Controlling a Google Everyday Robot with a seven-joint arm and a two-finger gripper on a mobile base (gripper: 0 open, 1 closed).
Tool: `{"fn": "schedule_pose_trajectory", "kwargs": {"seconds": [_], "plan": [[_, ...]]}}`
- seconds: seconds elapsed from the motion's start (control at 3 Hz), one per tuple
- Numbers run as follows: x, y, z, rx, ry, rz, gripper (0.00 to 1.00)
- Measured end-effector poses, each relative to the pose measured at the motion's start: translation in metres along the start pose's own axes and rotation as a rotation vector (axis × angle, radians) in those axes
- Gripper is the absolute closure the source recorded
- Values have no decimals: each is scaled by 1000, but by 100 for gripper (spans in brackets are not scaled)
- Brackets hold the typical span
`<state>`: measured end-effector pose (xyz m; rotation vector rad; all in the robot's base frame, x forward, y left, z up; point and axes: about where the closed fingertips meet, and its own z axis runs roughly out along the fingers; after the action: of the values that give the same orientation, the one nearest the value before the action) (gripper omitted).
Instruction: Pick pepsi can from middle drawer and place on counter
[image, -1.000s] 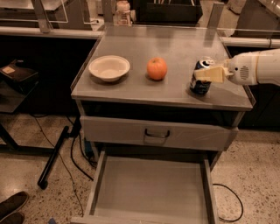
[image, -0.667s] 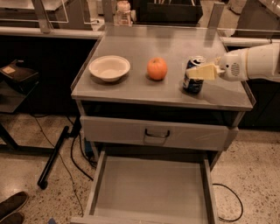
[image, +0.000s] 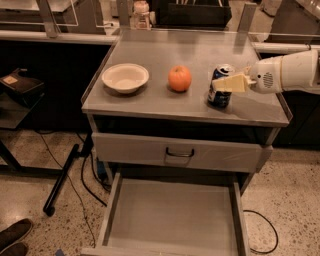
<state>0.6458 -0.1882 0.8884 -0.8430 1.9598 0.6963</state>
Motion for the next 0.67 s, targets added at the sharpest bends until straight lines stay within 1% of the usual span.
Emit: {"fn": "schedule_pose_trajectory", "kwargs": {"seconds": [0.67], "plan": [[0, 0, 0, 0, 0, 0, 28]]}}
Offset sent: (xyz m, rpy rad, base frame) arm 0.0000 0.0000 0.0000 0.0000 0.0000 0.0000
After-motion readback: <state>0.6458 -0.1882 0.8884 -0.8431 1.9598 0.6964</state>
